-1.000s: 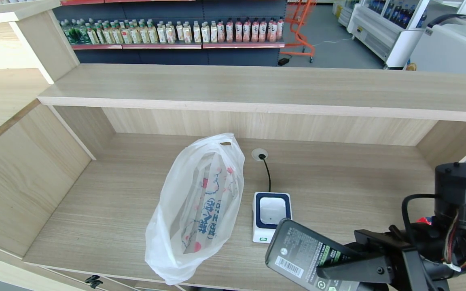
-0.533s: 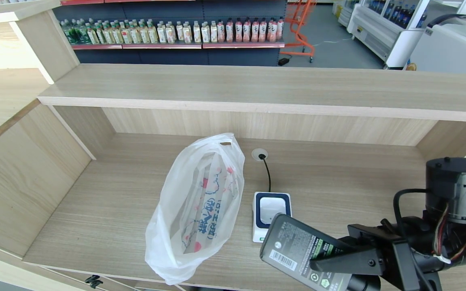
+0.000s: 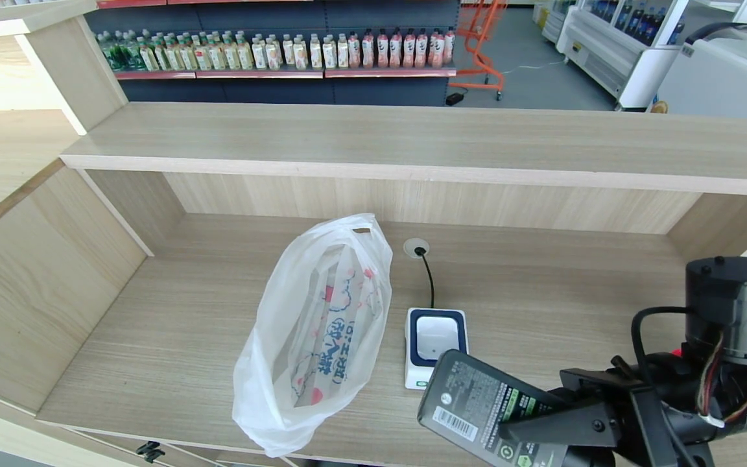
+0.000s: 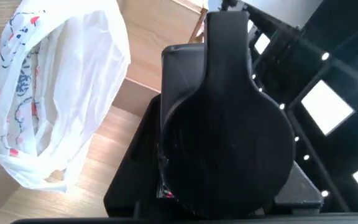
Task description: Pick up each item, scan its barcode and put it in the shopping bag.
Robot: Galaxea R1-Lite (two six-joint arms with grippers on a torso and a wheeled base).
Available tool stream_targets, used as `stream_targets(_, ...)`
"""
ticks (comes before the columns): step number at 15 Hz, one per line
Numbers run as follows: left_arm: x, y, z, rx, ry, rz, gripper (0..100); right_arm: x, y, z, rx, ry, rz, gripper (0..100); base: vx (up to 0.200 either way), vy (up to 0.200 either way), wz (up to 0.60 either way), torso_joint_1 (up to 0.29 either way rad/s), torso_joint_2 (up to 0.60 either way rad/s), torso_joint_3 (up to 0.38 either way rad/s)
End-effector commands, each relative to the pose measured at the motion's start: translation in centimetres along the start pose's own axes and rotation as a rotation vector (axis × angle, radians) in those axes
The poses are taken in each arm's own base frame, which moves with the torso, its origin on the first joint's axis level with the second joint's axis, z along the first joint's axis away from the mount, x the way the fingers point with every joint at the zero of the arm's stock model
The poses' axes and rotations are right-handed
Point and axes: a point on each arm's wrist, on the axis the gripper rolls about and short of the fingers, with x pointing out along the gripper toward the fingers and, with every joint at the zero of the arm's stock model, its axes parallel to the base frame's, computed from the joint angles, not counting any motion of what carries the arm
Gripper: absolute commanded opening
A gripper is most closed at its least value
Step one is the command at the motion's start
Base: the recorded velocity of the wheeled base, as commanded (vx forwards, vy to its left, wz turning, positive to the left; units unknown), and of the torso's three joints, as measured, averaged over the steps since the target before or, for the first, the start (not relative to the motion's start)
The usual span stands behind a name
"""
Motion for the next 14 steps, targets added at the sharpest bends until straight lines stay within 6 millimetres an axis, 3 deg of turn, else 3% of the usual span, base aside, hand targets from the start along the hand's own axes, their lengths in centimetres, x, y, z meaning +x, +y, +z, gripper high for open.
stream_targets(1,0.0,0.0,0.0,0.000,0.001,0.001,100,-2.0,-2.3,-1.1,0.252,0.116,0.021,0,0.000,0.000,0.00,0.000,0.00,0.000)
stream_targets(3,0.0,0.0,0.0,0.000,0.001,0.001,100,-4.1,-2.4,-1.8,0.626,0.332,0.105,0,0.000,0.000,0.00,0.000,0.00,0.000)
stream_targets(5,0.0,0.0,0.0,0.000,0.001,0.001,100,-5.6,-3.3,-2.1,0.762,0.523,0.133,0,0.000,0.000,0.00,0.000,0.00,0.000)
stream_targets(8,0.0,0.0,0.0,0.000,0.001,0.001,100,-7.2,-4.6,-1.5,1.089,0.617,0.021,0,0.000,0.000,0.00,0.000,0.00,0.000)
stream_targets(10,0.0,0.0,0.0,0.000,-0.001,0.001,100,-7.8,-3.8,-3.6,1.442,1.022,-0.091,0,0.000,0.000,0.00,0.000,0.00,0.000)
stream_targets(11,0.0,0.0,0.0,0.000,0.001,0.001,100,-7.4,-2.2,-4.3,1.604,1.200,-0.141,0,0.000,0.000,0.00,0.000,0.00,0.000)
stream_targets(13,0.0,0.0,0.0,0.000,0.001,0.001,100,-4.8,-0.6,-6.0,2.057,1.206,-0.322,0,0.000,0.000,0.00,0.000,0.00,0.000)
stream_targets(14,0.0,0.0,0.0,0.000,0.001,0.001,100,-4.0,0.0,-6.6,2.193,1.203,-0.370,0,0.000,0.000,0.00,0.000,0.00,0.000)
